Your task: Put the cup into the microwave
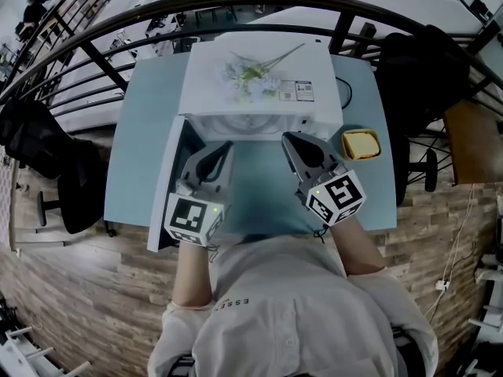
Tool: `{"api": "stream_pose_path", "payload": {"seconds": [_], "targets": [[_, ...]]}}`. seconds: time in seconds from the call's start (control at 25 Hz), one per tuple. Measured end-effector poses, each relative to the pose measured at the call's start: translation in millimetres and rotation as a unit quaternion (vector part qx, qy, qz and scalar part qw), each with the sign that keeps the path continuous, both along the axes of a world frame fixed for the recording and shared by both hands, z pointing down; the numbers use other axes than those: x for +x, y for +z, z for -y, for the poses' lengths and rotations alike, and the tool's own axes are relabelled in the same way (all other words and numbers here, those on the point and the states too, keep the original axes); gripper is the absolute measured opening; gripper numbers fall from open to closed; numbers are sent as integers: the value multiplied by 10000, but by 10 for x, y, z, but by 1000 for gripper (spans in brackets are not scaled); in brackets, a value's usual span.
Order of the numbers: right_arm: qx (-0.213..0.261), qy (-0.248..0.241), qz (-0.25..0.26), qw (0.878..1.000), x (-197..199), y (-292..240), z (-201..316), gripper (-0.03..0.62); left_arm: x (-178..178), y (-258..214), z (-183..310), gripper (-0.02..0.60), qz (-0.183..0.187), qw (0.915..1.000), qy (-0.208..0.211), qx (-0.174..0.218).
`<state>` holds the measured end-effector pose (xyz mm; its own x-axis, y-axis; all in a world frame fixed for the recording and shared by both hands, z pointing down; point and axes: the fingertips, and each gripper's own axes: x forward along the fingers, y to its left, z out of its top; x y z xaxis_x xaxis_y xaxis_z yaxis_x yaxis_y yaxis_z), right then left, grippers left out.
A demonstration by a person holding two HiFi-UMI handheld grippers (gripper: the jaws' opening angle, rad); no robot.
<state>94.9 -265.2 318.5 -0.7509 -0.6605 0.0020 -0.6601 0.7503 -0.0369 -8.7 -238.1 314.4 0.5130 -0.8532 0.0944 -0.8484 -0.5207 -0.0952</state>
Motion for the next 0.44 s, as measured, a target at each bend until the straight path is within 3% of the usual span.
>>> {"api": "stream_pose_path", "payload": {"seconds": [0.44], "targets": [[112, 135, -149, 9997, -6, -6, -28, 15, 9, -10, -56, 0, 30, 10000, 37, 12]]}}
